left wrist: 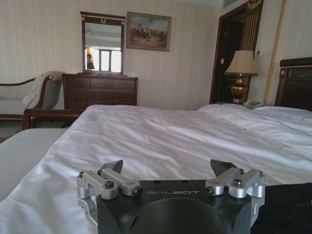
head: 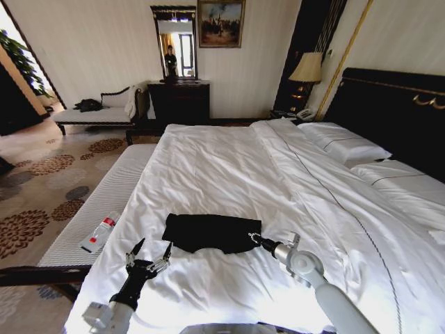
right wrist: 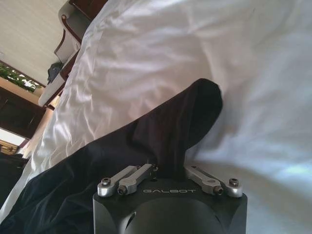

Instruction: Fold the clothes on the bed.

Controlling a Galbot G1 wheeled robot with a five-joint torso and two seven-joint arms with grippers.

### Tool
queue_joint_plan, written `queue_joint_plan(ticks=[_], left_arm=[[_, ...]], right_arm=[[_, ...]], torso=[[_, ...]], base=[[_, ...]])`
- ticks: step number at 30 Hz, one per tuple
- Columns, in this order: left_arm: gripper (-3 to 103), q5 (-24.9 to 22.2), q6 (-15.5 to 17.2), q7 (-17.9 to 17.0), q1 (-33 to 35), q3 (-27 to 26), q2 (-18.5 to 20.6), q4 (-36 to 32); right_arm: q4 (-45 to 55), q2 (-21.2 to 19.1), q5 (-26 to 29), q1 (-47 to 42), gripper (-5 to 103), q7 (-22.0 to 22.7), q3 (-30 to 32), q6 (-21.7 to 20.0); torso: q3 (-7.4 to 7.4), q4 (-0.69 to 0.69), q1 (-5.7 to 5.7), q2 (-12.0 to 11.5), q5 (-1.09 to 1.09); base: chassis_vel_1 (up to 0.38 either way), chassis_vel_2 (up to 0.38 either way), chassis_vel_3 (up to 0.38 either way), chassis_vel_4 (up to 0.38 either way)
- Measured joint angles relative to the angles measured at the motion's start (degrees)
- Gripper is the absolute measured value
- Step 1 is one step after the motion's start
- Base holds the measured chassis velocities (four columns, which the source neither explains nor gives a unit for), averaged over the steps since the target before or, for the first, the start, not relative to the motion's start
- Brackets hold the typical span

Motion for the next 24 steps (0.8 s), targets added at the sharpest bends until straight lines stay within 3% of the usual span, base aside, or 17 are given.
queue_joint_plan(ticks=[16, 24], left_arm=[[100, 0.0, 0.0, 0.0, 0.0, 0.0, 0.0, 0.0], [100, 0.0, 0.0, 0.0, 0.0, 0.0, 0.0, 0.0]], right_arm=[[2.1, -9.2, -2.0, -5.6, 6, 0.6, 14.1, -1.9], [0.2, -11.5, -5.8, -5.9, 6, 0.4, 16.0, -2.0]], torso=[[0.00, -0.01, 0.00, 0.0, -0.01], [-0.01, -0.01, 0.00, 0.0, 0.00]], base=[[0.000, 0.000, 0.000, 0.000], [0.000, 0.000, 0.000, 0.000]])
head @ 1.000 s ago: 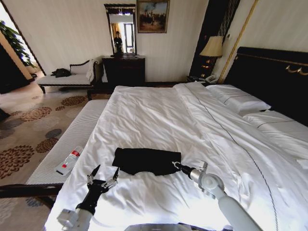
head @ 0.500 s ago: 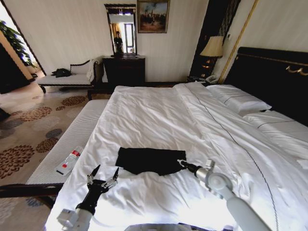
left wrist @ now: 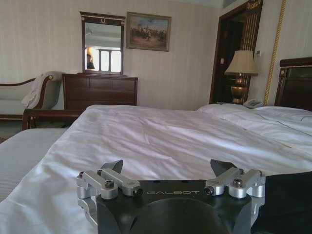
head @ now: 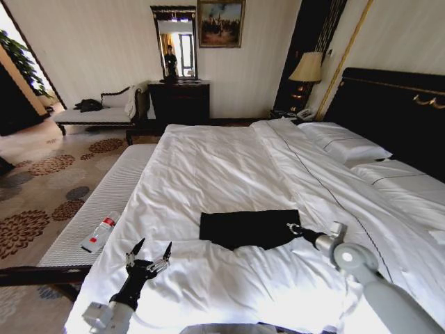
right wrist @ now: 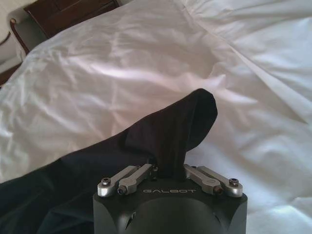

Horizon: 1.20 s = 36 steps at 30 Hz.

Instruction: Fold the clothes on the bed.

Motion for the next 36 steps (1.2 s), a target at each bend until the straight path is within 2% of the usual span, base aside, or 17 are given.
queue_joint_plan(ticks=[10, 13, 14, 19, 25, 36], left_arm=[[100, 0.0, 0.0, 0.0, 0.0, 0.0, 0.0, 0.0], [100, 0.0, 0.0, 0.0, 0.0, 0.0, 0.0, 0.0], [100, 0.0, 0.0, 0.0, 0.0, 0.0, 0.0, 0.0], [100, 0.0, 0.0, 0.0, 0.0, 0.0, 0.0, 0.0], [100, 0.0, 0.0, 0.0, 0.0, 0.0, 0.0, 0.0], [100, 0.0, 0.0, 0.0, 0.0, 0.0, 0.0, 0.0]], right_arm=[[5.4, 0.9, -1.7, 2.4, 6, 2.4, -3.6, -0.7], [9.6, 1.4, -0.5, 6.1, 6, 5.1, -7.6, -2.2], [9.6, 1.4, -0.5, 6.1, 6, 5.1, -7.6, -2.2], [12.4, 1.8, 0.3, 13.0, 6, 7.1, -15.1, -3.2], [9.3, 2.6, -0.9, 18.6, 6, 7.1, -22.8, -3.8], [3.7, 2.7, -5.7, 24.1, 6, 5.2, -32.2, -3.7]], torso=[[0.00, 0.00, 0.00, 0.0, -0.01], [0.00, 0.00, 0.00, 0.0, -0.02], [0.00, 0.00, 0.00, 0.0, -0.02], [0.00, 0.01, 0.00, 0.0, -0.02], [0.00, 0.01, 0.00, 0.0, -0.02], [0.00, 0.00, 0.00, 0.0, -0.01]], base=[[0.000, 0.000, 0.000, 0.000], [0.000, 0.000, 0.000, 0.000], [0.000, 0.000, 0.000, 0.000], [0.000, 0.000, 0.000, 0.000], [0.000, 0.000, 0.000, 0.000], [0.000, 0.000, 0.000, 0.000]])
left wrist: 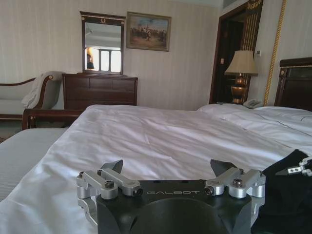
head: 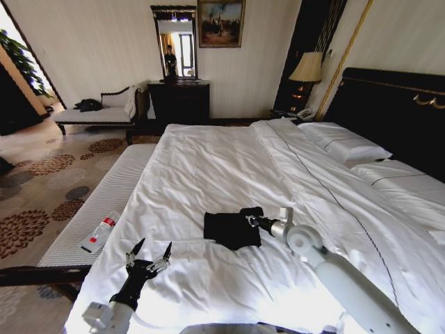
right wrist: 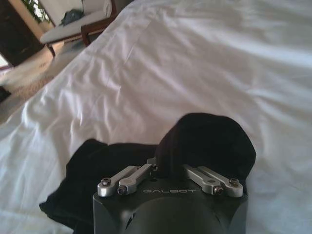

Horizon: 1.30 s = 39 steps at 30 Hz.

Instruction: Fold the clothes on the bed.

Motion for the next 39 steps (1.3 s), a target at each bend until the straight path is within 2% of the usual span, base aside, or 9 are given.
queue_joint_plan(ticks=[2, 13, 25, 27, 29, 31, 34, 38, 39], left_arm=[[100, 0.0, 0.0, 0.0, 0.0, 0.0, 0.0, 0.0], [100, 0.0, 0.0, 0.0, 0.0, 0.0, 0.0, 0.0], [100, 0.0, 0.0, 0.0, 0.0, 0.0, 0.0, 0.0], [100, 0.0, 0.0, 0.0, 0.0, 0.0, 0.0, 0.0], [100, 0.0, 0.0, 0.0, 0.0, 0.0, 0.0, 0.0], [100, 0.0, 0.0, 0.0, 0.0, 0.0, 0.0, 0.0], [100, 0.0, 0.0, 0.0, 0.0, 0.0, 0.0, 0.0], [100, 0.0, 0.0, 0.0, 0.0, 0.0, 0.0, 0.0], [100, 0.0, 0.0, 0.0, 0.0, 0.0, 0.0, 0.0]], right_arm=[[-1.5, 0.4, -1.3, 1.4, 6, -0.1, -2.2, 0.1], [-3.2, 0.9, -3.5, 2.5, 6, 0.1, -4.7, 0.6], [-2.9, 1.2, -3.3, 6.0, 6, 0.8, -8.7, 0.3], [-3.0, 1.3, -3.6, 6.6, 3, 0.9, -9.7, 0.3], [-3.2, 1.3, -4.9, 7.3, 7, 0.8, -10.9, 0.5], [-3.6, 1.6, -7.1, 8.4, 17, 0.7, -13.0, 1.4], [-4.1, 1.8, -8.0, 9.9, 22, 0.4, -14.8, 1.9], [-4.4, 2.0, -10.0, 12.6, 39, -0.7, -18.2, 2.7], [-4.4, 2.0, -10.0, 12.6, 39, -0.7, -18.2, 2.7]], torso=[[0.00, 0.00, 0.00, 0.0, 0.00], [0.00, 0.00, 0.00, 0.0, 0.00], [0.00, 0.00, 0.00, 0.0, 0.00], [0.00, 0.00, 0.00, 0.0, 0.00], [0.00, 0.00, 0.00, 0.0, 0.00], [0.00, 0.00, 0.00, 0.0, 0.01], [0.00, 0.00, 0.00, 0.0, 0.00], [0.00, 0.00, 0.00, 0.0, 0.00], [0.00, 0.00, 0.00, 0.0, 0.00]], base=[[0.000, 0.000, 0.000, 0.000], [0.000, 0.000, 0.000, 0.000], [0.000, 0.000, 0.000, 0.000], [0.000, 0.000, 0.000, 0.000], [0.000, 0.000, 0.000, 0.000], [0.000, 0.000, 0.000, 0.000], [0.000, 0.000, 0.000, 0.000], [0.000, 0.000, 0.000, 0.000], [0.000, 0.000, 0.000, 0.000]])
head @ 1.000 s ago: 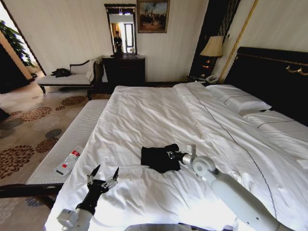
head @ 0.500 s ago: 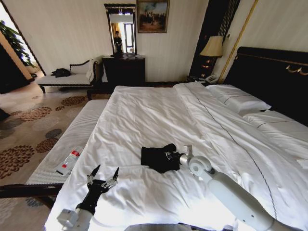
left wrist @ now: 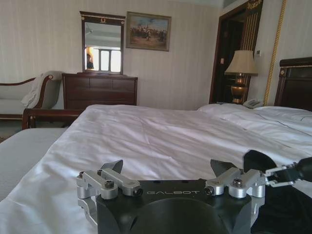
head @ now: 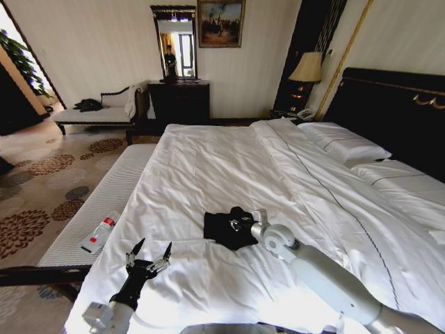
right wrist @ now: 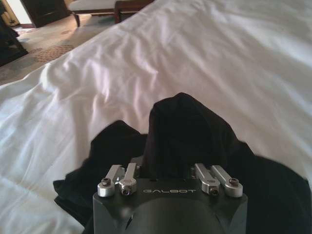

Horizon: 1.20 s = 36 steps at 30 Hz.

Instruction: Fold the clothes on the bed.

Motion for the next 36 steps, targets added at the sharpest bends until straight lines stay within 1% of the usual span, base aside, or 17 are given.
queue_joint_plan(ticks=[4, 5, 6, 7, 9, 12, 13, 15, 17, 18, 21, 23, 25, 28, 30, 33, 36], left_arm=[[100, 0.0, 0.0, 0.0, 0.0, 0.0, 0.0, 0.0], [100, 0.0, 0.0, 0.0, 0.0, 0.0, 0.0, 0.0], [100, 0.0, 0.0, 0.0, 0.0, 0.0, 0.0, 0.0], [100, 0.0, 0.0, 0.0, 0.0, 0.0, 0.0, 0.0], [100, 0.0, 0.0, 0.0, 0.0, 0.0, 0.0, 0.0], [100, 0.0, 0.0, 0.0, 0.0, 0.0, 0.0, 0.0], [100, 0.0, 0.0, 0.0, 0.0, 0.0, 0.0, 0.0], [100, 0.0, 0.0, 0.0, 0.0, 0.0, 0.0, 0.0], [100, 0.0, 0.0, 0.0, 0.0, 0.0, 0.0, 0.0], [100, 0.0, 0.0, 0.0, 0.0, 0.0, 0.0, 0.0], [100, 0.0, 0.0, 0.0, 0.0, 0.0, 0.0, 0.0], [100, 0.0, 0.0, 0.0, 0.0, 0.0, 0.0, 0.0], [100, 0.0, 0.0, 0.0, 0.0, 0.0, 0.0, 0.0], [100, 0.0, 0.0, 0.0, 0.0, 0.0, 0.0, 0.0], [100, 0.0, 0.0, 0.0, 0.0, 0.0, 0.0, 0.0], [100, 0.0, 0.0, 0.0, 0.0, 0.0, 0.0, 0.0], [100, 0.0, 0.0, 0.0, 0.0, 0.0, 0.0, 0.0]], right_arm=[[-0.3, 0.3, -1.2, 2.3, 61, -0.2, -2.5, 0.9], [-0.3, 0.3, -1.2, 2.3, 61, -0.2, -2.5, 0.9], [0.1, 0.3, -1.2, 2.5, 67, -0.2, -2.9, 0.9], [0.4, 0.3, -1.2, 2.6, 67, -0.2, -3.1, 0.9], [2.2, 0.1, -1.2, 2.6, 78, -0.5, -3.5, 1.0], [3.7, 0.0, -1.0, 1.8, 83, -0.8, -2.9, 1.0], [5.6, -0.1, -0.6, 0.2, 93, -1.2, -1.2, 1.3], [6.9, -0.1, -0.1, -1.2, 93, -1.5, 0.6, 1.8], [7.8, -0.1, 0.4, -2.9, 99, -1.8, 3.1, 3.2], [6.7, 0.4, -0.1, -4.2, 100, -1.9, 5.8, 7.0], [2.5, 1.4, -1.8, -4.5, 100, -2.0, 8.5, 10.7], [-5.1, 3.0, -5.9, -3.8, 100, -2.6, 10.5, 14.7], [-7.6, 3.5, -7.8, -3.5, 100, -2.8, 10.8, 16.0], [-17.2, 6.1, -16.9, -3.3, 100, -3.5, 10.9, 21.3], [-18.2, 6.5, -18.4, -3.5, 100, -3.7, 10.6, 21.9], [-21.3, 9.3, -25.3, -4.7, 100, -4.6, 8.7, 25.0], [-21.5, 10.8, -26.6, -5.1, 100, -4.7, 7.6, 25.6]], torso=[[0.00, 0.01, 0.00, 0.0, 0.00], [0.00, 0.01, 0.00, 0.0, 0.00], [0.00, 0.01, 0.00, 0.0, 0.00], [0.00, 0.01, 0.00, 0.0, 0.00], [0.00, 0.00, 0.00, 0.0, 0.00], [0.00, 0.02, 0.00, 0.0, 0.00], [0.00, 0.01, 0.00, 0.0, 0.00], [0.00, 0.00, 0.00, 0.0, 0.00], [-0.01, -0.01, 0.00, 0.0, 0.00], [-0.01, -0.01, -0.02, 0.0, 0.00], [-0.02, 0.00, -0.02, 0.0, 0.00], [-0.01, 0.00, -0.01, 0.0, 0.00], [-0.01, 0.01, -0.01, 0.0, 0.00], [0.00, 0.00, 0.00, 0.0, 0.02], [0.00, 0.00, -0.01, 0.0, 0.01], [0.00, 0.00, -0.01, 0.0, -0.01], [0.00, 0.00, -0.01, 0.0, -0.01]], base=[[0.000, 0.000, 0.000, 0.000], [0.000, 0.000, 0.000, 0.000], [0.000, 0.000, 0.000, 0.000], [0.000, 0.000, 0.000, 0.000], [0.000, 0.000, 0.000, 0.000], [0.000, 0.000, 0.000, 0.000], [0.000, 0.000, 0.000, 0.000], [0.000, 0.000, 0.000, 0.000], [0.000, 0.000, 0.000, 0.000], [0.000, 0.000, 0.000, 0.000], [0.000, 0.000, 0.000, 0.000], [0.000, 0.000, 0.000, 0.000], [0.000, 0.000, 0.000, 0.000], [0.000, 0.000, 0.000, 0.000], [0.000, 0.000, 0.000, 0.000], [0.000, 0.000, 0.000, 0.000], [0.000, 0.000, 0.000, 0.000]])
